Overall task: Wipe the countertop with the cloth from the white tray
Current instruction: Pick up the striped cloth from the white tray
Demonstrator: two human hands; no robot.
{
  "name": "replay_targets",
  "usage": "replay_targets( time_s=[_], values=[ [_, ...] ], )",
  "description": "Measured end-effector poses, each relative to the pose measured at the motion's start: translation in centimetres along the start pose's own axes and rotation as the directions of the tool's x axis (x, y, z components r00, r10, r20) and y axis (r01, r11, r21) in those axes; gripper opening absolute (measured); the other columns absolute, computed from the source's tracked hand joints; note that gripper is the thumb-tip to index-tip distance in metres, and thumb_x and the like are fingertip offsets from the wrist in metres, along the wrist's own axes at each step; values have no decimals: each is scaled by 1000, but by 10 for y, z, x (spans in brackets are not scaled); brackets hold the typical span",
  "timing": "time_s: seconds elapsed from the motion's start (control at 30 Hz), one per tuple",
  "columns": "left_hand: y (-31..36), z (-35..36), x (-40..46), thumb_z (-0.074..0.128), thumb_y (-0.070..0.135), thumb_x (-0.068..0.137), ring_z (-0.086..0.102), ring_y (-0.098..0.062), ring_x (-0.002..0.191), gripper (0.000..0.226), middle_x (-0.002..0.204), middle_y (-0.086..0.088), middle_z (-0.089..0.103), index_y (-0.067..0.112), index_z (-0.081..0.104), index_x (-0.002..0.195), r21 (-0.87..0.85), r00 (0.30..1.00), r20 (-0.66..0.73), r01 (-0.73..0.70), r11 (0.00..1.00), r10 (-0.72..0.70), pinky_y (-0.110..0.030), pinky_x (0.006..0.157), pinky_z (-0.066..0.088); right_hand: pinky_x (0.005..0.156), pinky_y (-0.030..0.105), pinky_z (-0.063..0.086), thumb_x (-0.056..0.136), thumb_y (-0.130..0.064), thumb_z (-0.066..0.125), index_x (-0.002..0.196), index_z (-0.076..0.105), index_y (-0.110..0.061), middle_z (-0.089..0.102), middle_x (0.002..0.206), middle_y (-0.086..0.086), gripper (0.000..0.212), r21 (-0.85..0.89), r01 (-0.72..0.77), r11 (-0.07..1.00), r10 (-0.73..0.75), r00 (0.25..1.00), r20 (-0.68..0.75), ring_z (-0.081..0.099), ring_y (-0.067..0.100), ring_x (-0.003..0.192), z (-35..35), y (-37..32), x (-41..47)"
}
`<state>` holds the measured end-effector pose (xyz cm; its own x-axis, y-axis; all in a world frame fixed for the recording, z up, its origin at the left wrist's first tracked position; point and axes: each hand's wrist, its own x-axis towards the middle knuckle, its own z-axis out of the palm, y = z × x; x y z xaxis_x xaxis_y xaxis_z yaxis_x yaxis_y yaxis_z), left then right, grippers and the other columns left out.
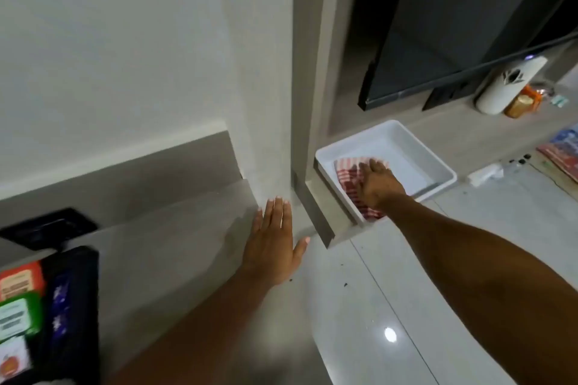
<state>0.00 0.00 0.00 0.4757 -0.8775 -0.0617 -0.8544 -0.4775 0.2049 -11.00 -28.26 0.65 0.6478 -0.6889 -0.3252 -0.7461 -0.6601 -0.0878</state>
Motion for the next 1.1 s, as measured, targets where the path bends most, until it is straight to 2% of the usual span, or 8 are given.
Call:
replay_targets(
  time_s=[0.13, 0.27, 0.37, 0.47, 0.63, 0.73, 1.0, 1.1],
  values=[
    [13, 14, 34, 33, 61, 102, 3, -31, 161, 87, 173, -16, 9, 5, 6, 163, -1, 999, 0, -36, 999, 36, -44, 128, -5, 126, 50, -3, 102, -69, 27, 166, 8, -21, -6, 173, 15, 83, 6, 52, 999, -52, 998, -25, -5, 36, 158, 9, 8, 22],
    [31, 19, 69, 35, 62, 102, 2, -30, 161, 89, 174, -15, 7, 5, 4, 163, -28, 997, 17, -73, 997, 74, -47, 131, 2, 123, 59, -5, 99, -73, 26, 166, 3, -25, -12, 172, 14, 86, -27, 63, 998, -63, 998, 16, -11, 41, 156, 30, 9, 29],
    [39, 18, 85, 34, 61, 103, 1, -30, 161, 87, 174, -15, 6, 4, 5, 163, -29, 997, 18, -81, 996, 81, -48, 131, 3, 122, 59, -7, 107, -57, 28, 166, 1, -24, -12, 172, 12, 73, 0, 22, 1000, -22, 1000, 0, -13, 40, 156, 39, 3, 35],
    [44, 19, 88, 33, 59, 104, -1, -29, 161, 85, 174, -15, 5, 4, 5, 163, -42, 995, 40, -90, 995, 91, -47, 130, 1, 126, 59, 4, 100, -23, 63, 165, 13, -21, 1, 173, 12, 82, 25, -6, 1000, 5, 1000, 10, -4, 40, 157, 30, -1, 39],
    [35, 16, 62, 36, 58, 103, -1, -30, 161, 86, 174, -16, 6, 3, 5, 162, -50, 993, 41, -111, 993, 113, -47, 131, -1, 118, 42, 40, 89, 0, 65, 147, 55, -24, 56, 149, 6, 63, 512, 10, 859, 53, 993, -110, 53, 30, 134, 7, 16, 28],
    [20, 11, 37, 35, 58, 104, 1, -30, 161, 86, 173, -17, 9, 3, 6, 162, -7, 995, 46, -90, 996, 91, -47, 131, -1, 95, 13, 46, 103, -19, 57, 131, 66, -30, 69, 119, -11, 31, 723, 55, 689, 82, 985, -153, 63, 17, 111, -6, 19, 8],
    [-13, -4, -56, 39, 57, 102, 9, -32, 160, 85, 172, -18, 17, 3, 14, 162, -9, 999, -35, -24, 1000, 23, -48, 130, 3, 95, 16, 40, 110, -45, 43, 140, 58, -28, 65, 123, -13, 38, 610, 331, 720, -51, 901, -430, 60, 12, 108, -48, -30, -79],
    [-32, -7, -115, 32, 58, 99, 7, -32, 160, 87, 172, -18, 15, 2, 12, 162, -25, 1000, -5, 19, 1000, -19, -49, 130, 3, 83, -4, 35, 111, -40, 42, 142, 54, -37, 61, 121, -22, 34, 571, 363, 736, -35, 863, -505, 59, 6, 103, -46, -63, -136]
  ],
)
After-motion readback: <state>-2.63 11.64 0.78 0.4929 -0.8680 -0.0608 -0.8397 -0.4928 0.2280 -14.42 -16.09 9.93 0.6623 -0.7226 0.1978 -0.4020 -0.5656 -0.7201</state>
